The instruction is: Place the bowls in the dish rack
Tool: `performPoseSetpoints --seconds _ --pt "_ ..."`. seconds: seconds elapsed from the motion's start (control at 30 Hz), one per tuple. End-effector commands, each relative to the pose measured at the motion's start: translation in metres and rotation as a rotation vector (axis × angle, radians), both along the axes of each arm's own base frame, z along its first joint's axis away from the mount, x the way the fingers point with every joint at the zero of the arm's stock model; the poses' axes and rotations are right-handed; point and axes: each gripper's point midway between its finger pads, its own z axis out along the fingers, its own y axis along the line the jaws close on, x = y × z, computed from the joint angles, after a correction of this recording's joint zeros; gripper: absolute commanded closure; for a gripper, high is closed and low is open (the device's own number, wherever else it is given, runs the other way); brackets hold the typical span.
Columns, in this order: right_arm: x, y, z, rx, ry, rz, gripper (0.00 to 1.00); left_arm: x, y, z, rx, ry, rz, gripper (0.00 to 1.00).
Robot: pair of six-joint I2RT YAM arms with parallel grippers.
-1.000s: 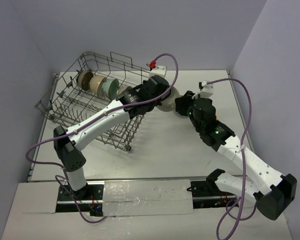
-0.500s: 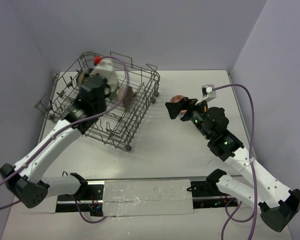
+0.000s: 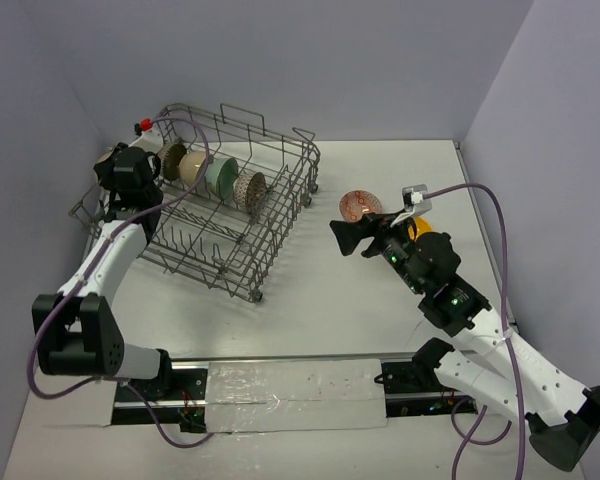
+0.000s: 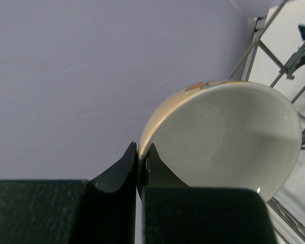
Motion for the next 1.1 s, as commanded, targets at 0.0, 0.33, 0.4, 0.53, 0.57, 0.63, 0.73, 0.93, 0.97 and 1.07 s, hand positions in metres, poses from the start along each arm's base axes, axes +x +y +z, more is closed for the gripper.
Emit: performPoseSetpoints --seconds 0.0,0.33,0.4,0.53,0.57,0.63,0.73,0.93,0.97,1.07 --pt "0.001 -0.006 0.016 0.019 -0.068 -0.039 0.0 0.022 0.011 0.036 0.117 -0.136 -0.023 1.0" --pt "0.001 -0.006 0.011 -0.001 -0.077 -0.055 0.0 0.034 0.031 0.025 0.325 -0.081 0.063 1.0" --pt "0.001 -0.008 0.012 -0.003 -0.081 -0.063 0.0 0.036 0.033 0.024 0.354 -0.092 0.075 1.0" --pt "0.0 -0.01 0.01 -0.011 -0.085 -0.081 0.0 0.038 0.034 0.013 0.408 -0.045 0.085 1.0" --pt "0.001 -0.011 0.01 -0.012 -0.086 -0.088 0.0 0.039 0.034 0.01 0.417 -0.04 0.085 1.0" --pt "0.001 -0.014 0.01 -0.013 -0.086 -0.106 0.0 0.039 0.034 0.002 0.431 -0.011 0.074 1.0" --pt "0.002 -0.016 0.01 -0.014 -0.087 -0.115 0.0 0.039 0.033 -0.009 0.427 0.017 0.06 1.0" --pt "0.001 -0.018 0.008 -0.016 -0.085 -0.127 0.0 0.043 0.034 -0.032 0.438 0.088 0.053 1.0" --pt "0.002 -0.018 0.008 -0.015 -0.086 -0.131 0.0 0.043 0.034 -0.034 0.439 0.097 0.052 1.0" --pt "0.002 -0.018 0.008 -0.016 -0.087 -0.132 0.0 0.043 0.033 -0.04 0.459 0.115 0.045 1.0"
